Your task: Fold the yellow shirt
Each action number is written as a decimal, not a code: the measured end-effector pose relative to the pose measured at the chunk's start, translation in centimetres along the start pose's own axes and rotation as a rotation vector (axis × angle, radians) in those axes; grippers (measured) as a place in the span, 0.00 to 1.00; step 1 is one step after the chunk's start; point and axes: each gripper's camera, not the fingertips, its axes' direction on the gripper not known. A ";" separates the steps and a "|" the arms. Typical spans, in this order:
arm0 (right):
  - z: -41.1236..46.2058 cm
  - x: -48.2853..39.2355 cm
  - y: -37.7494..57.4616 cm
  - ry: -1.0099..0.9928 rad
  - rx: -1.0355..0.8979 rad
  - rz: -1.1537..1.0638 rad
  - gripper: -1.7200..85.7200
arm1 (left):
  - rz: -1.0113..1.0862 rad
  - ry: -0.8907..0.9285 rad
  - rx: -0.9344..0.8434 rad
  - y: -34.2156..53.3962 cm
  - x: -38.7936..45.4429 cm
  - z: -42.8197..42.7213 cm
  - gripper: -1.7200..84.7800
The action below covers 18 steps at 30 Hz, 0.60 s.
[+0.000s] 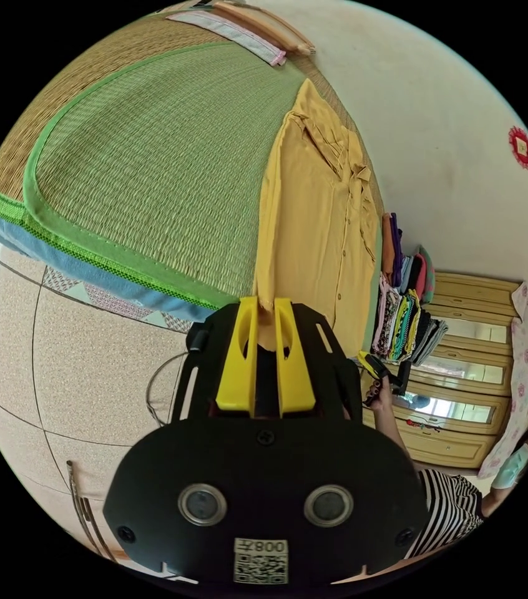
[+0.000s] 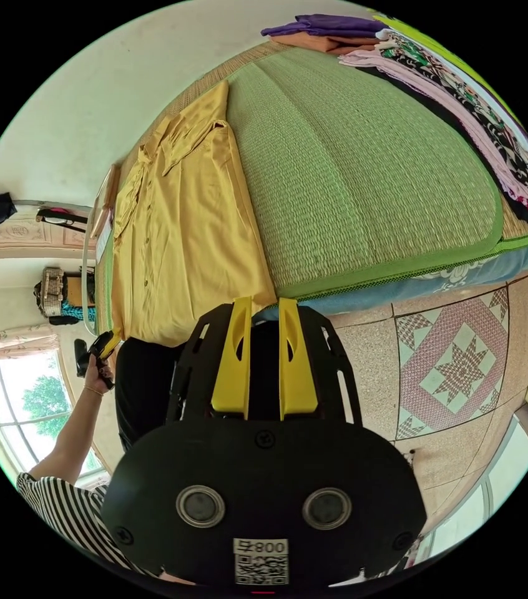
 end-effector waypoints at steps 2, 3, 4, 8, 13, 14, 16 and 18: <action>0.2 0.2 0.2 0.026 -0.004 -0.004 0.08 | 0.003 -0.015 -0.004 0.1 0.1 -0.1 0.06; 0.3 0.5 0.3 0.038 -0.002 -0.003 0.07 | 0.004 -0.023 -0.008 0.2 0.0 -0.3 0.06; 0.4 0.7 0.4 0.037 -0.002 -0.002 0.07 | 0.001 -0.026 -0.007 0.3 -0.1 -0.4 0.05; 0.6 2.2 1.2 0.027 0.003 0.000 0.05 | -0.022 -0.003 0.013 1.0 -0.8 -1.2 0.04; 0.5 4.1 2.1 -0.070 0.004 -0.021 0.03 | -0.022 0.060 0.035 2.0 -1.3 -2.4 0.03; 0.2 4.5 2.3 -0.103 0.014 -0.027 0.03 | -0.018 0.065 0.036 2.0 -1.2 -2.6 0.03; -0.5 5.1 2.6 -0.153 0.032 -0.038 0.03 | 0.001 0.091 0.046 2.3 -1.1 -3.3 0.03; -1.6 5.8 3.0 -0.209 0.060 -0.058 0.03 | 0.015 0.123 0.061 2.5 -0.9 -3.9 0.03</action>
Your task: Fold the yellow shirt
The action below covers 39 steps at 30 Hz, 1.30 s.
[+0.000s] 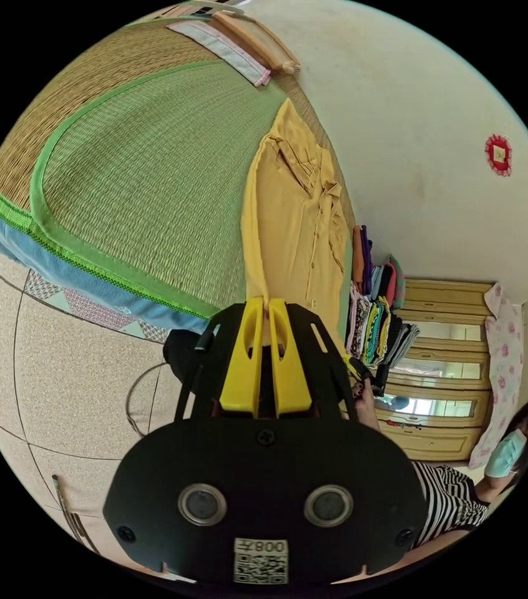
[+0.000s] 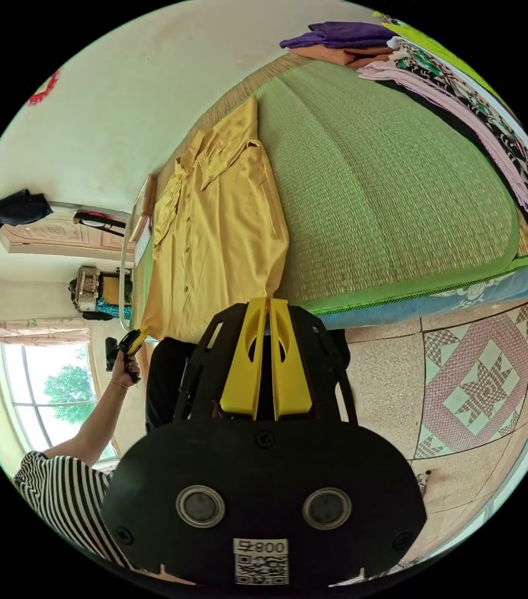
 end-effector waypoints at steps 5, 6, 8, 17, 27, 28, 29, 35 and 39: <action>-2.8 0.3 0.9 -0.090 0.048 -0.056 0.03 | 0.050 0.080 0.031 0.4 0.9 -1.8 0.03; -3.5 0.4 1.3 -0.113 0.061 -0.068 0.03 | 0.065 0.102 0.039 0.6 1.2 -2.3 0.03; -4.5 0.4 1.9 -0.137 0.073 -0.089 0.03 | 0.086 0.132 0.049 0.9 1.6 -3.0 0.03; -9.4 1.2 6.9 -0.216 0.126 -0.182 0.02 | 0.152 0.269 0.083 4.3 2.1 -6.7 0.03; -11.6 2.7 15.2 -0.253 0.096 -0.232 0.03 | 0.167 0.363 0.064 10.1 1.5 -9.9 0.03; -11.8 2.8 15.7 -0.258 0.099 -0.232 0.03 | 0.165 0.371 0.064 10.7 1.4 -10.3 0.03; -12.3 3.1 16.6 -0.270 0.103 -0.233 0.03 | 0.164 0.375 0.064 11.1 1.3 -10.4 0.03; -14.2 3.8 20.3 -0.286 0.114 -0.244 0.03 | 0.158 0.410 0.080 13.4 1.4 -12.1 0.03; -15.3 3.9 21.9 -0.283 0.124 -0.252 0.02 | 0.178 0.421 0.088 13.9 2.1 -12.9 0.03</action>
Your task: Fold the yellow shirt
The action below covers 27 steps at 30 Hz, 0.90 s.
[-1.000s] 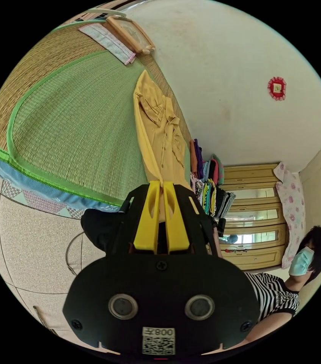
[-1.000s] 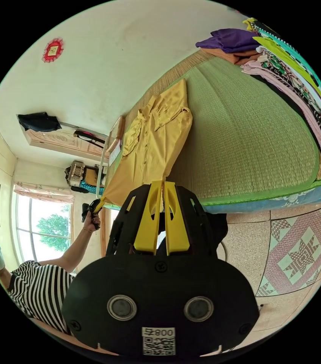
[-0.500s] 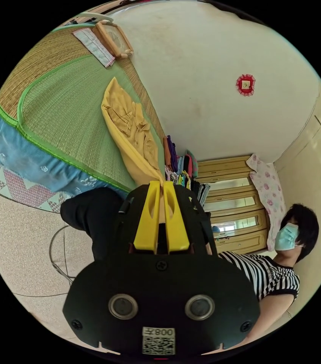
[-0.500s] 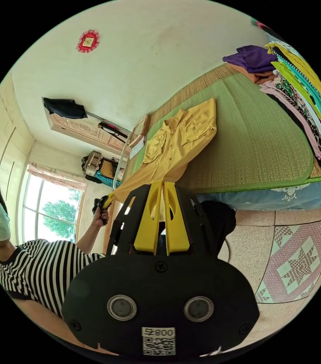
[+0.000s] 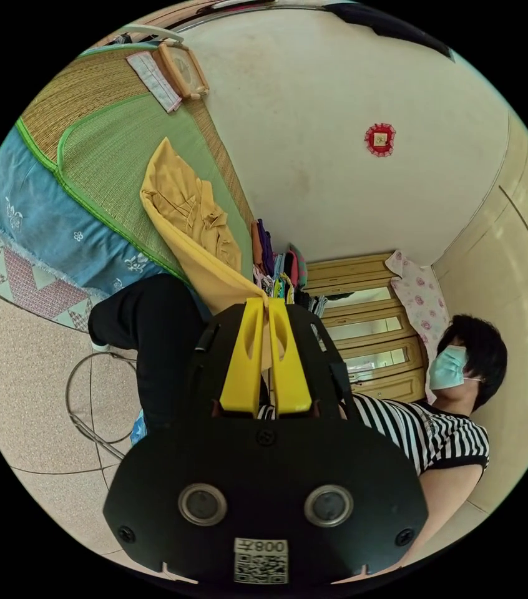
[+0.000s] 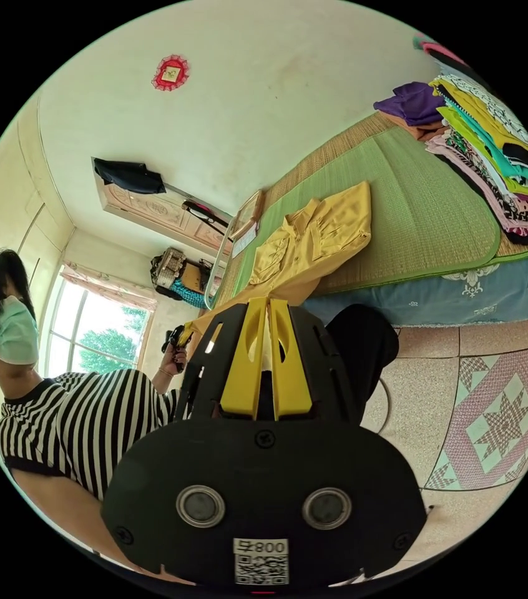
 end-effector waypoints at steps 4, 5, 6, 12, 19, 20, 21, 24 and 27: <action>0.0 0.2 0.1 0.011 -0.001 -0.001 0.02 | -0.006 0.003 0.002 -0.7 0.0 0.3 0.03; 0.1 0.5 -0.1 0.004 0.004 0.005 0.02 | -0.008 0.006 0.005 -0.9 -0.1 0.4 0.03; 0.2 0.7 -0.4 -0.007 0.009 0.008 0.02 | -0.014 0.019 0.012 -1.3 -0.2 0.5 0.03; 1.2 1.3 -3.7 -0.019 0.021 0.001 0.02 | 0.005 0.023 0.017 -4.6 0.2 1.8 0.03; 3.7 1.9 -10.7 -0.012 0.011 -0.013 0.02 | 0.045 0.007 0.024 -11.1 0.9 4.5 0.03; 4.2 2.1 -12.3 -0.017 0.009 -0.011 0.02 | 0.044 0.005 0.026 -11.7 0.9 4.8 0.03; 4.8 2.3 -13.9 -0.017 0.006 -0.015 0.02 | 0.045 0.006 0.031 -13.0 0.9 5.3 0.03; 6.2 2.9 -18.1 -0.009 0.002 -0.013 0.02 | 0.047 0.007 0.052 -16.3 0.7 6.8 0.03; 7.6 3.9 -22.8 -0.010 0.003 -0.004 0.02 | 0.046 -0.001 0.069 -20.0 0.5 8.5 0.03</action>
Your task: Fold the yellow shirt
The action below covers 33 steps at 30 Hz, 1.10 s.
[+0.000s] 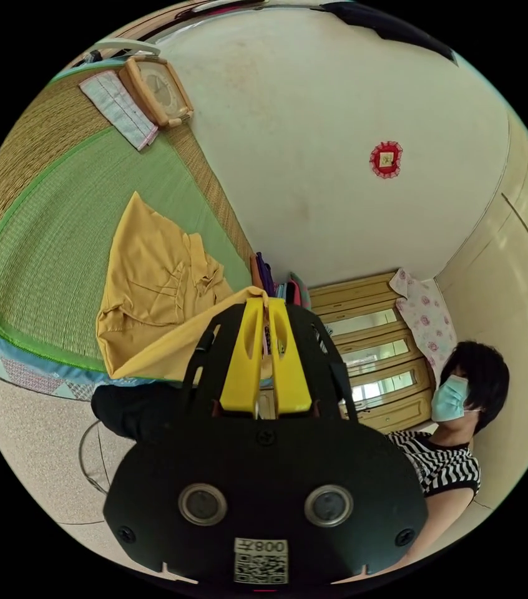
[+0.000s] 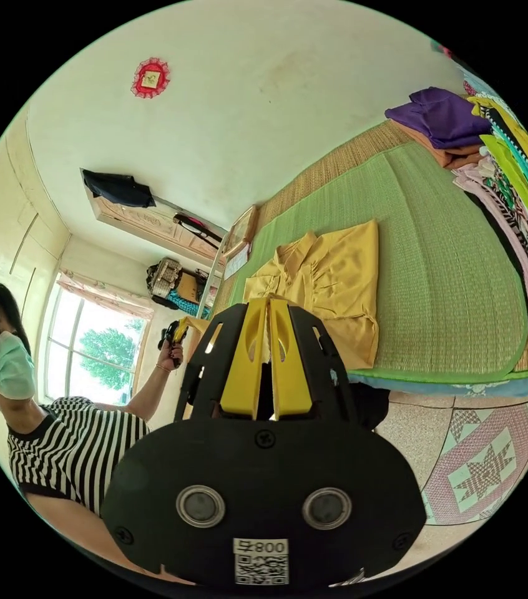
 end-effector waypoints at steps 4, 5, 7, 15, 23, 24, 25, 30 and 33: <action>2.0 1.5 -5.7 0.010 -0.007 0.015 0.03 | -0.013 -0.018 0.013 -5.2 -1.0 3.1 0.03; 2.9 2.2 -7.5 0.019 -0.015 0.023 0.03 | -0.015 -0.022 0.013 -6.0 -1.2 3.6 0.03; 4.3 3.3 -10.3 0.021 -0.026 0.038 0.03 | -0.030 -0.047 0.012 -8.9 -2.1 5.6 0.03; 11.4 8.4 -21.7 0.047 -0.094 0.115 0.03 | -0.099 -0.117 -0.001 -16.8 -5.9 11.9 0.03; 16.4 12.1 -29.2 0.087 -0.148 0.192 0.03 | -0.180 -0.182 0.027 -21.9 -10.1 16.3 0.04; 17.1 12.7 -30.0 0.091 -0.160 0.211 0.03 | -0.196 -0.188 0.026 -22.5 -10.8 16.9 0.04; 17.5 13.0 -30.3 0.091 -0.165 0.221 0.03 | -0.214 -0.208 0.027 -22.9 -11.4 17.4 0.04; 19.2 14.2 -32.7 0.066 -0.175 0.269 0.03 | -0.251 -0.211 0.071 -24.2 -13.0 19.3 0.06; 19.1 13.7 -33.5 0.060 -0.161 0.271 0.03 | -0.242 -0.198 0.104 -24.9 -13.1 20.0 0.08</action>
